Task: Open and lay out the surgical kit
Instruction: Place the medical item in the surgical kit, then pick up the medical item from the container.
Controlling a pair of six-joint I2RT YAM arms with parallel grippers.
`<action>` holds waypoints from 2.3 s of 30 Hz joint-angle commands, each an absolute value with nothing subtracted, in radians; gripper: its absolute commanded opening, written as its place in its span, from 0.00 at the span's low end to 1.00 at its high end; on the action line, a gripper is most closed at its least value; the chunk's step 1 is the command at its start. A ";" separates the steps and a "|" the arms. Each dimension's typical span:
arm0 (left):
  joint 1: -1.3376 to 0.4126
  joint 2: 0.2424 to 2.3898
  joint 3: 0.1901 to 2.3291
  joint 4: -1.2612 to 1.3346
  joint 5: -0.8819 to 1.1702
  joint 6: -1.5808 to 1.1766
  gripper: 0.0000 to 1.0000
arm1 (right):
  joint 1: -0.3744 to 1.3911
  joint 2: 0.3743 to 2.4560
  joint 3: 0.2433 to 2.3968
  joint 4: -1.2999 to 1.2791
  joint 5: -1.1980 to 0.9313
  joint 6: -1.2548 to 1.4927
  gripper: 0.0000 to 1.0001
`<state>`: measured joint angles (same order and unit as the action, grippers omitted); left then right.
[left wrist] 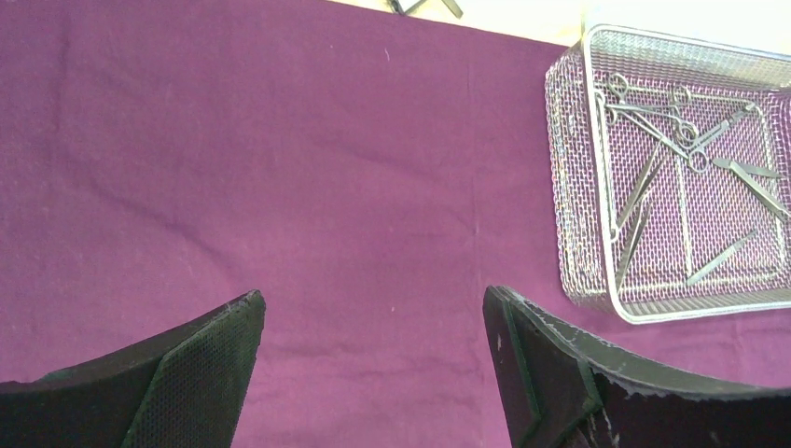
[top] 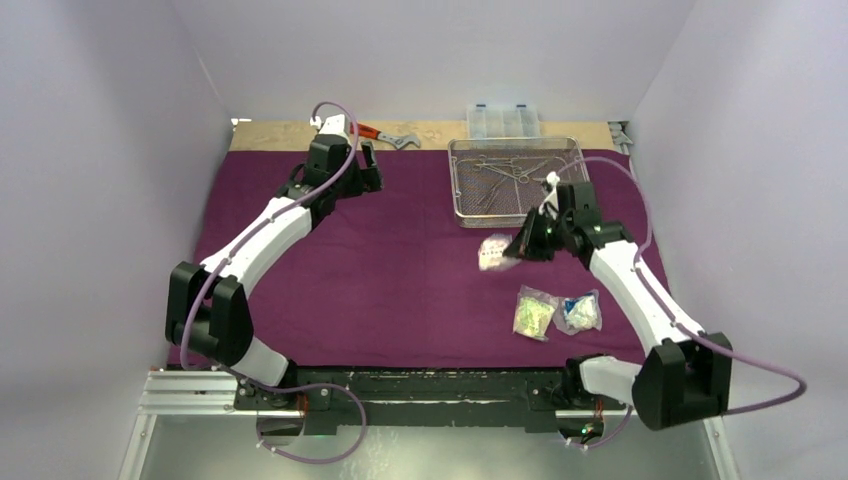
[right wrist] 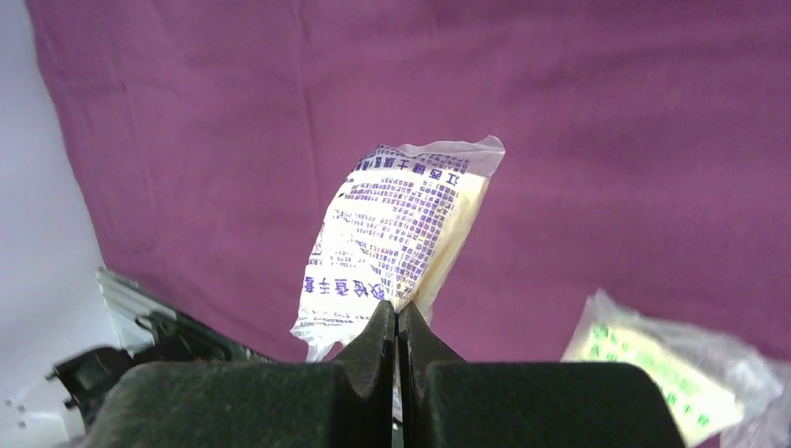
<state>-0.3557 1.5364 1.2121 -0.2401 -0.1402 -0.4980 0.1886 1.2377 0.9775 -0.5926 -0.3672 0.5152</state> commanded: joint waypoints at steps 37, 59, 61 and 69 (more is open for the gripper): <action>-0.357 1.406 1.116 -0.212 -0.140 -0.510 0.85 | 0.321 1.340 0.694 -0.475 -0.605 0.579 0.36; -0.357 1.439 1.131 -0.201 -0.168 -0.488 0.85 | 0.325 1.263 0.832 -0.751 -0.218 0.658 0.39; -0.357 1.439 1.136 -0.201 -0.174 -0.486 0.85 | 0.325 1.245 0.864 -0.722 -0.253 0.638 0.40; -0.357 1.442 1.163 -0.211 -0.198 -0.474 0.85 | 0.322 1.304 1.126 -0.642 -0.133 0.605 0.52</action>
<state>-0.3557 1.4433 1.1152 -0.2413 -0.1696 -0.4992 0.3252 1.2770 0.9630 -0.7212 -0.2268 0.6426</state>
